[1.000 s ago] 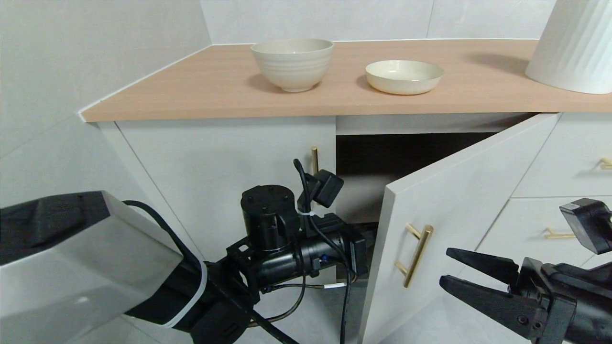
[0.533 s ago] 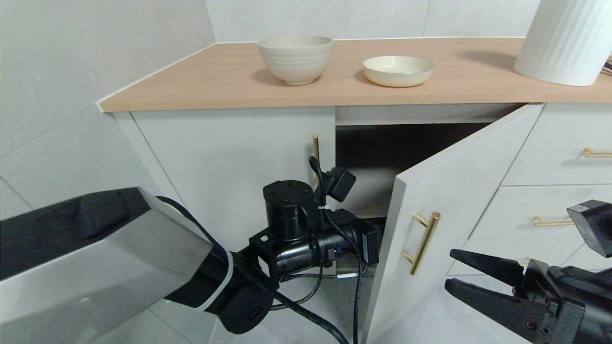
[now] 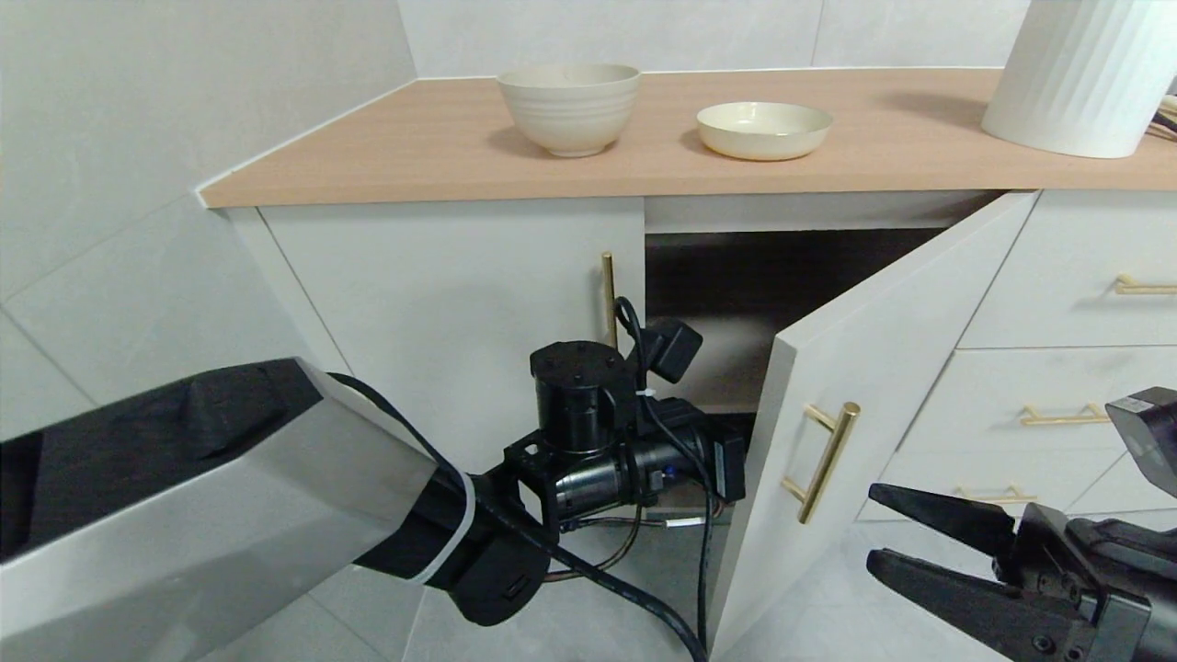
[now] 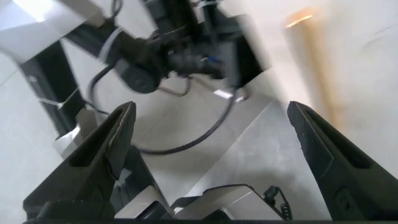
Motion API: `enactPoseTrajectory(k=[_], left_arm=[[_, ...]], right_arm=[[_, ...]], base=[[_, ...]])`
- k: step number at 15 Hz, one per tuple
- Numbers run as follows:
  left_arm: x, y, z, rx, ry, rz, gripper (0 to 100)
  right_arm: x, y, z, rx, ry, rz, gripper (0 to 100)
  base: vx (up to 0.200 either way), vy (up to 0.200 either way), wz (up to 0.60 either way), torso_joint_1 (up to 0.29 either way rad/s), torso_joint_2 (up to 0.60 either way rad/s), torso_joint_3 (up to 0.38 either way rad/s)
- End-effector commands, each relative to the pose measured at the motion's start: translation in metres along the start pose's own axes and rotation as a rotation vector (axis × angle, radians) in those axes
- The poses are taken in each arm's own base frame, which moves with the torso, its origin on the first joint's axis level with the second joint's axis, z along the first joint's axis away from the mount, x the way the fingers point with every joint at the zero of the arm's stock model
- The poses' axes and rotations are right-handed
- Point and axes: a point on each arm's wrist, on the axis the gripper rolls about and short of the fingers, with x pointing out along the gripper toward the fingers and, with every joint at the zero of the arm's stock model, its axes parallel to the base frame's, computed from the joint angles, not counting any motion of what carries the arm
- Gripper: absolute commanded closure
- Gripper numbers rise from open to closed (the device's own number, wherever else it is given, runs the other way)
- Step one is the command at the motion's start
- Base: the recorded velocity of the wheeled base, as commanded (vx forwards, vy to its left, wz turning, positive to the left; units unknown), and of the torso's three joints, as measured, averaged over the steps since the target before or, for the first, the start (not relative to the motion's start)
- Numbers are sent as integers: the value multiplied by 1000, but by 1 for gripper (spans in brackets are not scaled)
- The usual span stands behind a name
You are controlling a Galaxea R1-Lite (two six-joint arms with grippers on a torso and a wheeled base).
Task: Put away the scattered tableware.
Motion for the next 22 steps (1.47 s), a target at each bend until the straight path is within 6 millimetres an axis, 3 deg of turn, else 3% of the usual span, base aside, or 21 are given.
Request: enactPoseTrajectory(k=[1, 6, 8, 11, 13, 15, 19, 22], left_arm=[[11, 4, -2, 3, -3, -8, 100], [20, 5, -2, 2, 1, -15, 100], [30, -22, -7, 10, 8, -68, 100], [48, -88, -22, 23, 44, -224, 100], [42, -103, -18, 26, 38, -238, 100], [36, -102, -13, 27, 21, -210, 100], [17, -80, 10, 33, -32, -119, 100], [-34, -47, 49, 37, -93, 24, 100]], right_arm=[[-3, 3, 2, -6, -11, 15, 0], [-4, 16, -2, -11, 9, 100, 0], [-7, 27, 0, -21, 0, 166, 0], [-17, 47, 3, -35, -25, 287, 0], [-19, 49, 1, -58, -20, 306, 0], [-22, 48, -6, -125, 12, 346, 0], [-19, 45, -8, -121, 49, 321, 0], [1, 31, -1, -100, 58, 148, 0]], base=[[0, 0, 0, 0, 0, 0], [0, 0, 0, 0, 0, 0], [0, 0, 0, 0, 0, 0], [0, 0, 0, 0, 0, 0], [0, 0, 0, 0, 0, 0], [0, 0, 0, 0, 0, 0], [0, 0, 0, 0, 0, 0], [0, 0, 0, 0, 0, 0]])
